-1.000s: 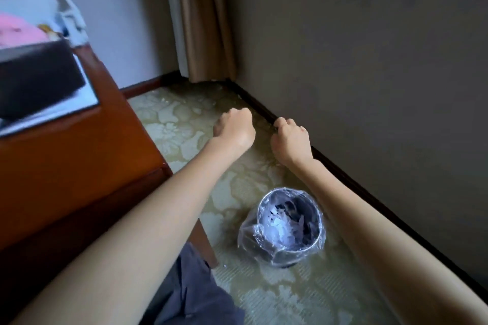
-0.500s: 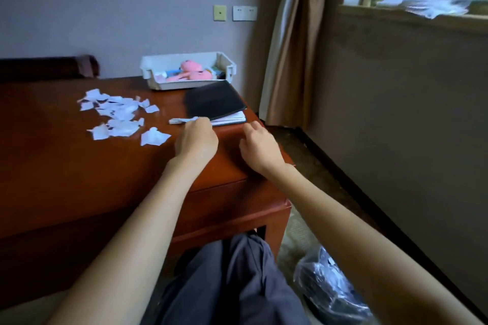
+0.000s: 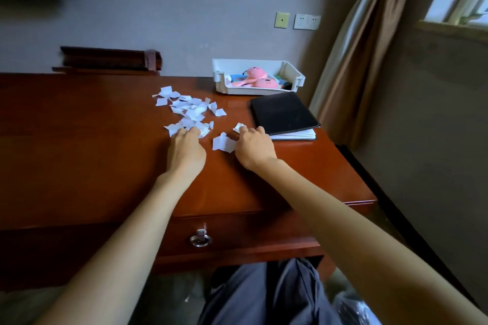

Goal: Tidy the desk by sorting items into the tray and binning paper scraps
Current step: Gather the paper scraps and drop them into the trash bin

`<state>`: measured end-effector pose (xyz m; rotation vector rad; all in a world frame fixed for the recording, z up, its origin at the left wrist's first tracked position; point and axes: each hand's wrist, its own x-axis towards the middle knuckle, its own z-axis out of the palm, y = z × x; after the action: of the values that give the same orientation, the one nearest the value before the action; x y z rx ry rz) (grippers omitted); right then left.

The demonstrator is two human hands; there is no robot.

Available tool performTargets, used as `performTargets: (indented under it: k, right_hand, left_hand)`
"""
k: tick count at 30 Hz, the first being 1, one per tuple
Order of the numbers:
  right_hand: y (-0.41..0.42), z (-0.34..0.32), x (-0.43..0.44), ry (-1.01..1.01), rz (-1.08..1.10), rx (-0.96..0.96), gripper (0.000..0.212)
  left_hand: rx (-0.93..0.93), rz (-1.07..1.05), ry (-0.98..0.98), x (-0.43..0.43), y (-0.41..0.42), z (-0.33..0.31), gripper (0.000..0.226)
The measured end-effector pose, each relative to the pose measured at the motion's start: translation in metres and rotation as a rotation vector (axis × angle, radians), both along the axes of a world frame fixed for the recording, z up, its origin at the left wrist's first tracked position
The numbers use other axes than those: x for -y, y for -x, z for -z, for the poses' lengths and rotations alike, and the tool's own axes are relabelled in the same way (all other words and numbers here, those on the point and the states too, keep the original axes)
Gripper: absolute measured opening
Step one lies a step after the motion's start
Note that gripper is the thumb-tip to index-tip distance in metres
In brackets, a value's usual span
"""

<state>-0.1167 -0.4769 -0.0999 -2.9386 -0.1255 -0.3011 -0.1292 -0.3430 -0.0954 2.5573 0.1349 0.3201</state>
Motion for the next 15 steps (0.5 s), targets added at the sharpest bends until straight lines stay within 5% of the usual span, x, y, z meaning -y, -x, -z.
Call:
performTargets:
  k: [9, 15]
  right_hand:
    - [-0.025, 0.006, -0.030, -0.038, -0.101, 0.037, 0.046]
    - [-0.074, 0.004, -0.035, -0.080, -0.084, 0.067, 0.043]
  left_hand:
    - [-0.053, 0.176, -0.147, -0.040, -0.045, 0.018, 0.052]
    - [-0.052, 0.029, -0.212, -0.059, -0.080, 0.014, 0.039]
